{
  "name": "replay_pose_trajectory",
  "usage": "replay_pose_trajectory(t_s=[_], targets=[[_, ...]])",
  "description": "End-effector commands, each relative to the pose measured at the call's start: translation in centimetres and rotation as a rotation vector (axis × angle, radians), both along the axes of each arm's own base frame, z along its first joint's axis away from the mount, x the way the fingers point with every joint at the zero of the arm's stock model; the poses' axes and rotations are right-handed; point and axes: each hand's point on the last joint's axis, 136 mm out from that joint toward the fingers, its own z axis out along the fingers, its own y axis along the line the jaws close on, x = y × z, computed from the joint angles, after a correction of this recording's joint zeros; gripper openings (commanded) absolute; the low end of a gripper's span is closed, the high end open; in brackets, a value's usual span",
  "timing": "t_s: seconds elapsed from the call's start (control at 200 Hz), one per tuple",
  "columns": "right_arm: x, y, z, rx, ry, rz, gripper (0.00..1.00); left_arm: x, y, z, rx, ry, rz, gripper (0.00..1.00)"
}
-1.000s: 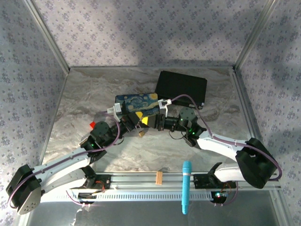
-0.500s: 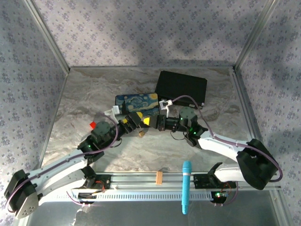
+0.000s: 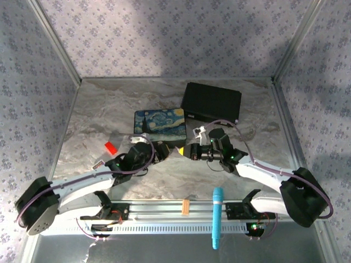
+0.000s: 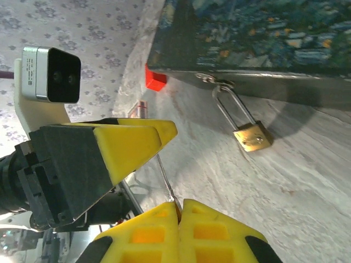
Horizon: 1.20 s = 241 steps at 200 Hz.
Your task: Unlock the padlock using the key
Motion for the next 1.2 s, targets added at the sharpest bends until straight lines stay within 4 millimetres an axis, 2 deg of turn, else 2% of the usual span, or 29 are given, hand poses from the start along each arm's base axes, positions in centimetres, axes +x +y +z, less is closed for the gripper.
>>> replay_pose_trajectory(t_s=[0.0, 0.205, 0.32, 0.39, 0.495, 0.6, 0.735, 0.975, 1.104, 1.199], targets=[[0.0, -0.7, -0.7, -0.029, -0.003, -0.017, 0.00, 0.8, -0.5, -0.2, 0.000, -0.041, 0.006, 0.74], [0.0, -1.1, -1.3, -0.025, 0.018, -0.031, 0.00, 1.5, 0.0, -3.6, 0.098, -0.004, 0.042, 0.72], [0.0, -1.2, -1.5, -0.026, 0.021, -0.038, 0.00, 2.1, -0.4, -4.0, 0.152, -0.029, 0.028, 0.71], [-0.1, -1.3, -1.8, -0.028, 0.026, -0.042, 0.00, 2.4, -1.0, -4.1, 0.163, -0.039, 0.011, 0.67], [-0.1, -1.5, -2.1, -0.031, 0.030, -0.051, 0.00, 2.6, -1.6, -5.1, 0.186, -0.014, -0.003, 0.61], [0.0, -1.7, -2.4, -0.034, 0.034, -0.061, 0.00, 2.7, -0.9, -6.5, 0.209, 0.008, 0.052, 0.60], [0.0, -1.8, -2.7, -0.037, 0.038, -0.070, 0.00, 2.6, -1.4, -7.1, 0.201, 0.007, 0.057, 0.55], [0.1, -1.8, -3.2, -0.037, 0.049, -0.079, 0.00, 2.5, -2.5, -8.2, 0.176, 0.027, 0.037, 0.36], [-0.1, -1.9, -3.7, -0.032, 0.061, -0.085, 0.00, 2.5, -2.8, -8.3, 0.160, 0.033, 0.036, 0.31], [-0.2, -1.9, -4.0, -0.030, 0.069, -0.086, 0.00, 2.4, -2.8, -8.0, 0.142, 0.041, 0.040, 0.23]])
